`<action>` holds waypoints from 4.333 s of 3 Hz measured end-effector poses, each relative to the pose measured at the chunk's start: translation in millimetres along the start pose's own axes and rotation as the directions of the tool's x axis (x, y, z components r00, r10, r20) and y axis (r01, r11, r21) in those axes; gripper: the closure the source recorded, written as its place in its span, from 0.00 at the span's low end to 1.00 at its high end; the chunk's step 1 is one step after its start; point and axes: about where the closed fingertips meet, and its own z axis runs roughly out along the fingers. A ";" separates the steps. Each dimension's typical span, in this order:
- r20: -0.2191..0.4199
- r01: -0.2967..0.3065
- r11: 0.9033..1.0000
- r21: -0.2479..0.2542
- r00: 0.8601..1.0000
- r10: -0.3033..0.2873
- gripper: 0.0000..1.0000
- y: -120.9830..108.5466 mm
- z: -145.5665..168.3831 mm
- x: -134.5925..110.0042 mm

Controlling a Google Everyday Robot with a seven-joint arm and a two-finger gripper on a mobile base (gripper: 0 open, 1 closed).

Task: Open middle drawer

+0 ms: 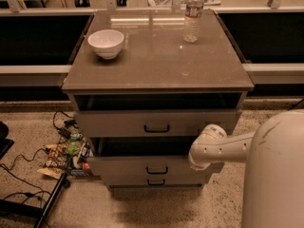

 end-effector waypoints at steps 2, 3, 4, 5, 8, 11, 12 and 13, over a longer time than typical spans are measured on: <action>0.000 0.000 1.000 0.000 1.000 0.000 0.52 -0.2 -0.8 0.0; 0.000 0.000 1.000 0.000 1.000 0.000 0.21 -0.2 -0.8 0.0; 0.000 0.000 1.000 0.000 1.000 0.000 0.00 0.0 -0.8 0.0; 0.000 0.000 1.000 -0.001 1.000 0.000 0.00 0.0 -0.8 0.0; -0.088 -0.085 0.976 -0.201 0.994 0.068 0.74 73.3 -8.3 3.9; -0.088 -0.085 0.976 -0.201 0.994 0.069 1.00 71.4 -16.1 3.4; -0.088 -0.085 0.976 -0.201 0.994 0.069 1.00 71.4 -16.1 3.4; -0.088 -0.085 0.976 -0.201 0.994 0.069 0.83 71.4 -16.2 3.4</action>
Offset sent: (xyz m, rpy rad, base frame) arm 0.0000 0.0000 0.0004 0.0000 0.0000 0.0000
